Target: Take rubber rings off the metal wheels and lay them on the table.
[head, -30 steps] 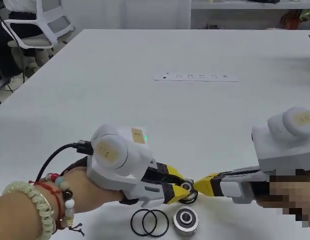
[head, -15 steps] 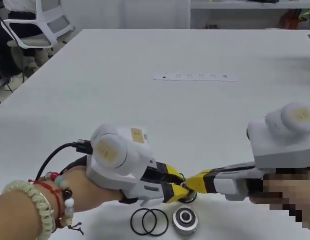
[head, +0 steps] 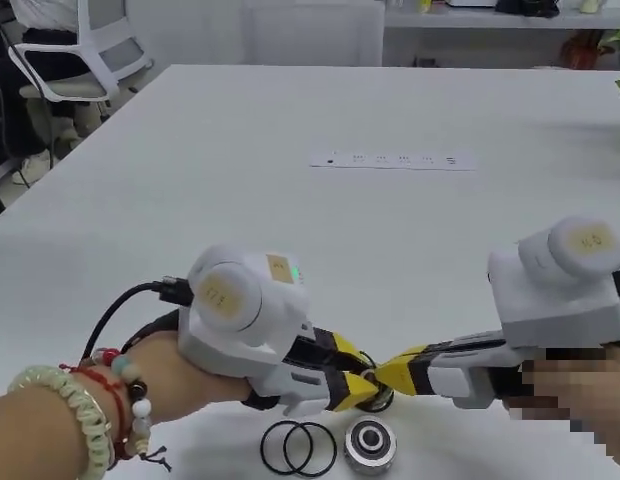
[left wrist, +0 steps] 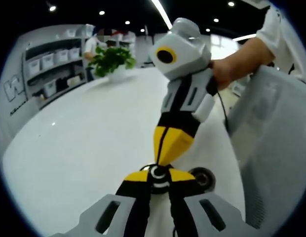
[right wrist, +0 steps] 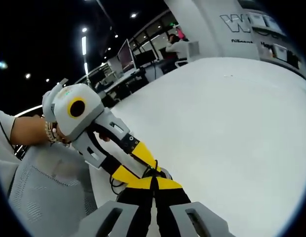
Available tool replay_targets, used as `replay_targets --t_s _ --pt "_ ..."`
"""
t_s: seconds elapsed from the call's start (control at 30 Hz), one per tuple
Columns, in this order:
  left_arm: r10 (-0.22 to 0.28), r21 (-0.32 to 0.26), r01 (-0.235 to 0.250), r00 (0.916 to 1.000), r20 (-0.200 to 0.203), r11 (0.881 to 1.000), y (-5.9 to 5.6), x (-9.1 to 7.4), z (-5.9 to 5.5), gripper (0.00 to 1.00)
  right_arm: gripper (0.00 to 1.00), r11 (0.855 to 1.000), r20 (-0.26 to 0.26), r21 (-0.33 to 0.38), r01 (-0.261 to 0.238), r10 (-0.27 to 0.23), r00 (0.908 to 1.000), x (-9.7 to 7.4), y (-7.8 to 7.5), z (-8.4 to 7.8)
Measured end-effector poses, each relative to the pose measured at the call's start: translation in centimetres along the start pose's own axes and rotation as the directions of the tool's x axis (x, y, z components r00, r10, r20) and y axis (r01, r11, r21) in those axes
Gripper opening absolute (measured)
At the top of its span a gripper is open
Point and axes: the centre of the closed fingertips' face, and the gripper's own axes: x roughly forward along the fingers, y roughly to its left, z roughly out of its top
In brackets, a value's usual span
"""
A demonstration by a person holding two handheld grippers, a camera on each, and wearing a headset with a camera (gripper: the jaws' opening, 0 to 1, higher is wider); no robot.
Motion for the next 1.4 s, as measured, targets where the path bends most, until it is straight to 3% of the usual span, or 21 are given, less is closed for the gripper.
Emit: replay_targets --t_s 0.2,0.27,0.37,0.5,0.63,0.73,0.83,0.93,1.07,1.27,1.4 --pt "-0.023 0.016 0.023 0.9992 -0.032 1.000 -0.2 -0.5 0.3 0.17 0.00 1.000 0.003 -0.002 0.001 -0.001 1.0000 -0.4 0.1 0.3" --pt "-0.042 -0.008 0.042 0.9979 -0.048 0.999 -0.5 -0.8 0.3 0.20 0.00 1.000 -0.002 -0.011 0.004 -0.004 1.0000 -0.4 0.1 0.3" --pt "-0.028 0.028 0.029 0.9985 -0.047 0.999 -0.4 -1.5 0.8 0.23 0.00 1.000 -0.013 -0.010 0.011 -0.011 0.9999 -0.6 -0.1 0.1" --pt "-0.022 0.010 0.023 0.9993 -0.031 1.000 0.0 -2.8 1.7 0.28 0.00 1.000 -0.011 -0.012 0.014 -0.014 0.9998 -1.0 0.1 0.4" --pt "0.000 0.010 0.000 0.9997 -0.023 1.000 0.4 -4.4 2.4 0.42 0.00 0.999 -0.012 -0.031 0.010 -0.010 0.9999 -1.4 0.5 0.7" --pt "0.016 0.002 -0.016 0.9999 -0.002 1.000 0.5 -5.6 3.0 0.45 0.00 0.998 -0.014 -0.059 0.019 -0.020 0.9997 -1.7 0.6 0.9" --pt "0.014 0.001 -0.014 0.9999 -0.001 1.000 -0.1 -6.7 3.3 0.52 0.00 0.997 -0.015 -0.067 0.032 -0.033 0.9993 -2.2 0.6 1.3" --pt "0.027 0.048 -0.027 0.9996 -0.008 0.998 -0.8 -7.6 3.3 0.62 0.00 0.999 0.017 -0.044 0.027 -0.026 0.9995 -2.6 0.8 2.2" --pt "0.041 0.060 -0.040 0.9992 -0.003 0.997 -1.2 -9.3 3.6 0.65 0.00 0.999 0.043 -0.028 0.018 -0.016 0.9989 -3.4 1.3 3.1" --pt "0.111 0.028 -0.112 0.9932 0.036 0.993 -1.0 -12.3 4.1 0.71 0.00 1.000 0.074 -0.002 0.012 -0.012 0.9972 -4.5 1.9 3.8" --pt "0.145 0.017 -0.146 0.9887 0.037 0.989 -0.9 -13.8 3.8 0.73 0.00 1.000 0.095 0.024 -0.007 0.005 0.9954 -5.0 2.3 4.3"
